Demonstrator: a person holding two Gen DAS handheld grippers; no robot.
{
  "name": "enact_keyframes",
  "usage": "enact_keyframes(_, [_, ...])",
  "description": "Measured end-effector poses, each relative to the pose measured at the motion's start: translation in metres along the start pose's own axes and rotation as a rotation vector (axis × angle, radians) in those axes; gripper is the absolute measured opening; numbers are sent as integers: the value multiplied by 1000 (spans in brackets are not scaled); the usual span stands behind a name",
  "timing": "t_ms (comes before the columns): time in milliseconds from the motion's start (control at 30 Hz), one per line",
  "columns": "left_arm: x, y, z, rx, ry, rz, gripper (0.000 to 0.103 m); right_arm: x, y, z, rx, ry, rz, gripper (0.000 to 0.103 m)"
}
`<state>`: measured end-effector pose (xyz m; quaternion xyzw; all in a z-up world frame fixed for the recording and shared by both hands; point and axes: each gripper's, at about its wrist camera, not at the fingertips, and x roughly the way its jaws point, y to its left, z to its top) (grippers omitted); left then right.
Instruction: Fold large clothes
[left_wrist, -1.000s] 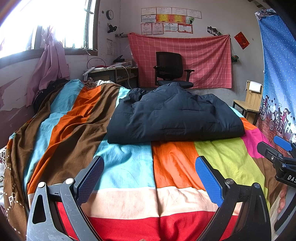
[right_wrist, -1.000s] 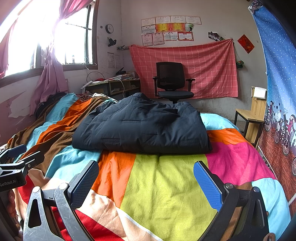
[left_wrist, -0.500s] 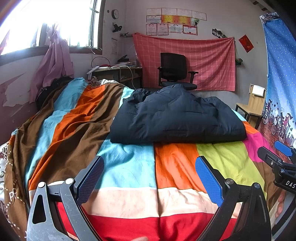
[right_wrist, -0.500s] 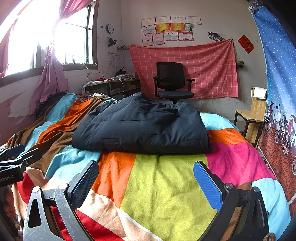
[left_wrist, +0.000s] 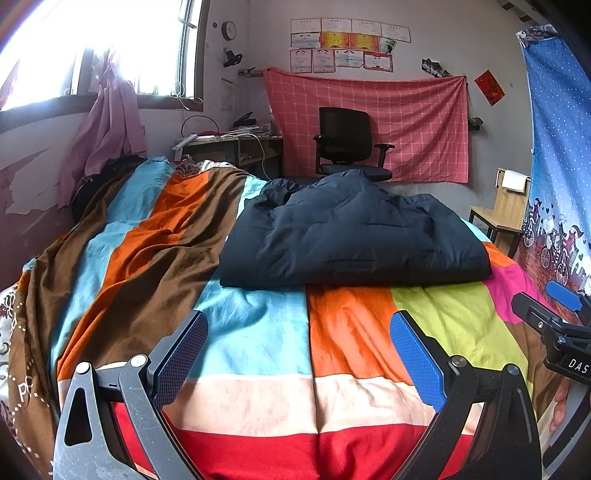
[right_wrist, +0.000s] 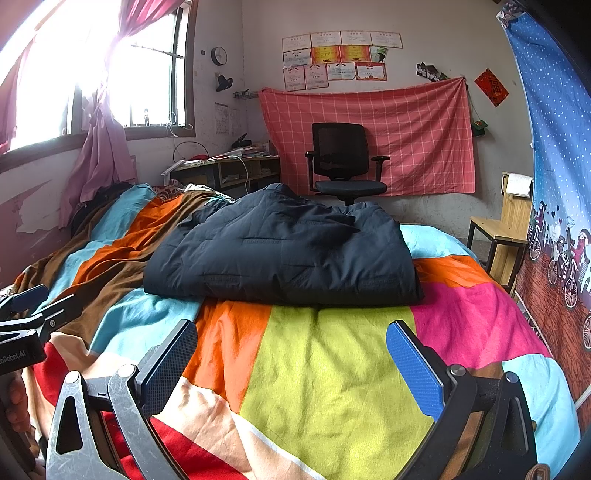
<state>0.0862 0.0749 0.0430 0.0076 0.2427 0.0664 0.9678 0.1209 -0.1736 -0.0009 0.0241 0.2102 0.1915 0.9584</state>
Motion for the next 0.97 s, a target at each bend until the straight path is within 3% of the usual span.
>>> enact_keyframes(967, [4,3,-4,4,32,4,97,0,0,0,-1,0,1,103])
